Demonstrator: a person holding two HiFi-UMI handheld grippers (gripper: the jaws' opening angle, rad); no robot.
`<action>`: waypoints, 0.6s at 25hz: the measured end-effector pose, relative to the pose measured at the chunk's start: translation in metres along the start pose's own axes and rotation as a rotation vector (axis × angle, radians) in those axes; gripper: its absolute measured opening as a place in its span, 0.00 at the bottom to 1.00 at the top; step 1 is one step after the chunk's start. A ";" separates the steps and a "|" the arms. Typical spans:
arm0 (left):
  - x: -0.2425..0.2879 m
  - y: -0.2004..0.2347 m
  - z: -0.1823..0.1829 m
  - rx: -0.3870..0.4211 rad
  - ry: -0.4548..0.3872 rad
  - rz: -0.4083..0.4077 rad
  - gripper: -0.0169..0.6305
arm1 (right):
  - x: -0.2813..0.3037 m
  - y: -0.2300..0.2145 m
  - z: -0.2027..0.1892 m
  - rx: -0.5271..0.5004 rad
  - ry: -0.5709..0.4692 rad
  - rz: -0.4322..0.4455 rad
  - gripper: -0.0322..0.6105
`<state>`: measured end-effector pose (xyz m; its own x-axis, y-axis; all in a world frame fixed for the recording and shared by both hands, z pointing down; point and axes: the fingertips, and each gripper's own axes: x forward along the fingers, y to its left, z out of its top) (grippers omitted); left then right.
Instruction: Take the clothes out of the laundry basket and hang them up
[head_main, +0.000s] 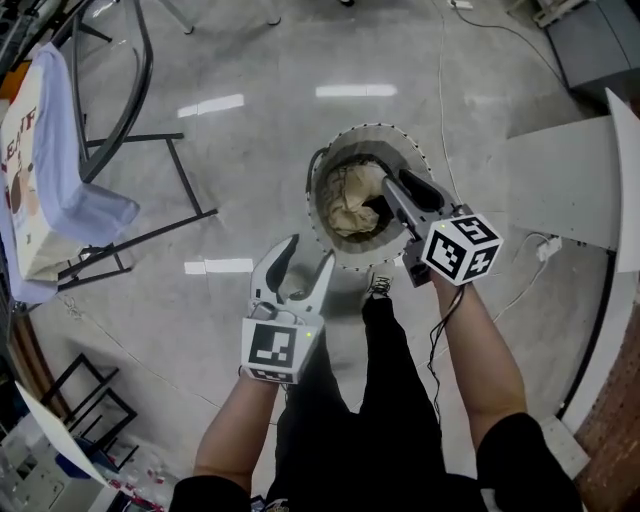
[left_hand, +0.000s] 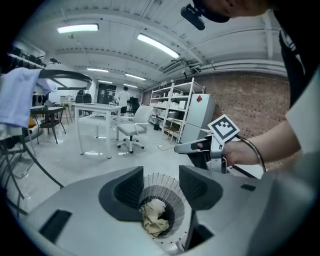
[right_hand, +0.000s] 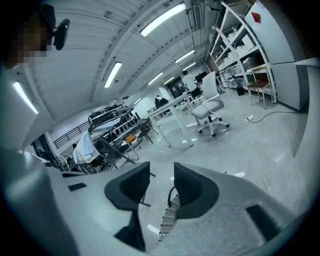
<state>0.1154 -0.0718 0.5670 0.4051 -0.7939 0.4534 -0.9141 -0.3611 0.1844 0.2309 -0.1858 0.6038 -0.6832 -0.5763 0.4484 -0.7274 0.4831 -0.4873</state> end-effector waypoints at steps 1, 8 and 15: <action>0.005 0.000 -0.007 -0.009 0.007 0.002 0.35 | 0.007 -0.008 -0.008 0.003 0.012 -0.003 0.28; 0.052 0.008 -0.056 -0.045 0.078 -0.015 0.35 | 0.067 -0.073 -0.072 0.012 0.111 -0.050 0.28; 0.105 0.014 -0.114 -0.074 0.145 -0.019 0.35 | 0.135 -0.139 -0.159 0.040 0.241 -0.066 0.29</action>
<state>0.1435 -0.1044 0.7170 0.4205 -0.7065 0.5693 -0.9072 -0.3340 0.2556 0.2299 -0.2261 0.8515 -0.6332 -0.4300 0.6436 -0.7713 0.4202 -0.4781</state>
